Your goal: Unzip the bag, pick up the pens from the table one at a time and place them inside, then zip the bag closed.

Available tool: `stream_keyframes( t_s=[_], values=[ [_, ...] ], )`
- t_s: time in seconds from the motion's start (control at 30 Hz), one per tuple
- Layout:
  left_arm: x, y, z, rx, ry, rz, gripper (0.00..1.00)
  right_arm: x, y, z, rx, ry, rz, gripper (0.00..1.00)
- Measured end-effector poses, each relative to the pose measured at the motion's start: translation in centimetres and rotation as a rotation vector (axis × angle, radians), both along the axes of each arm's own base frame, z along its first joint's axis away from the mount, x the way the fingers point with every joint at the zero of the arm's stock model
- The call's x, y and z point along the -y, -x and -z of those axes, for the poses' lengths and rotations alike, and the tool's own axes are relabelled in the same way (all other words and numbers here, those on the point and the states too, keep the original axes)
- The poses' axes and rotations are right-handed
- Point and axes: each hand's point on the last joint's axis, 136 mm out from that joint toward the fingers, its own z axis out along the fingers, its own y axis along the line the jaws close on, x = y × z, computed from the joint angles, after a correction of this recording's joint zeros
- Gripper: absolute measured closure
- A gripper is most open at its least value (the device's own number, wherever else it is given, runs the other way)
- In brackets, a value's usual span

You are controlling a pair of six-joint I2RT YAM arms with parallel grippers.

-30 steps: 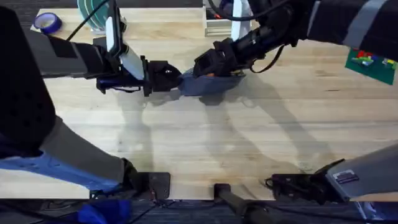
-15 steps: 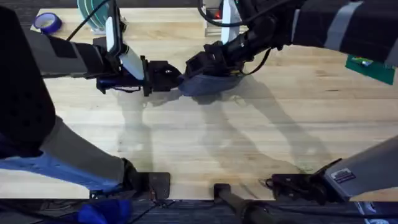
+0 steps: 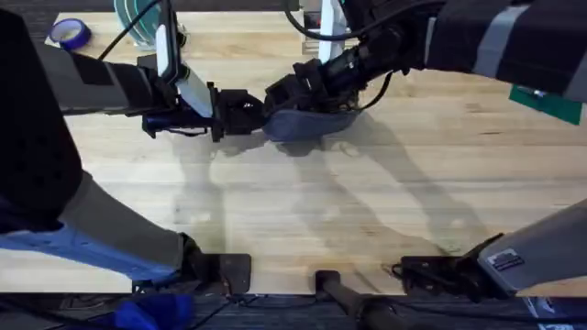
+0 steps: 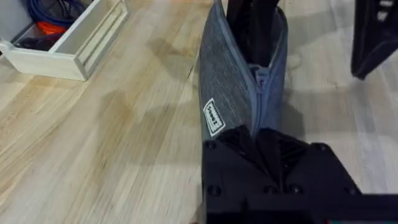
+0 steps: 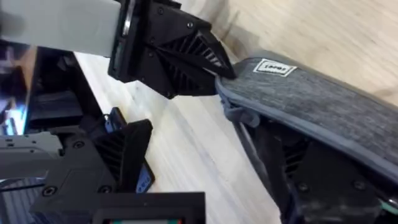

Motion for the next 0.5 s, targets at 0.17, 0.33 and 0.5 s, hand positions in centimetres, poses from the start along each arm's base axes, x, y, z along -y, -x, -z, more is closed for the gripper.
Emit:
stream_keyframes(
  t_s=[0.17, 0.33, 0.5],
  values=[
    [0.0, 0.0, 0.0, 0.0, 0.0, 0.0, 0.959, -0.3, 0.4, -0.4, -0.022, -0.033, -0.017, 0.004],
    [0.0, 0.0, 0.0, 0.0, 0.0, 0.0, 0.959, -0.5, 0.8, -0.8, -0.04, -0.06, -0.034, 0.005],
    [0.0, 0.0, 0.0, 0.0, 0.0, 0.0, 0.959, -0.6, 1.1, -1.2, -0.057, -0.087, -0.046, 0.005]
  ],
)
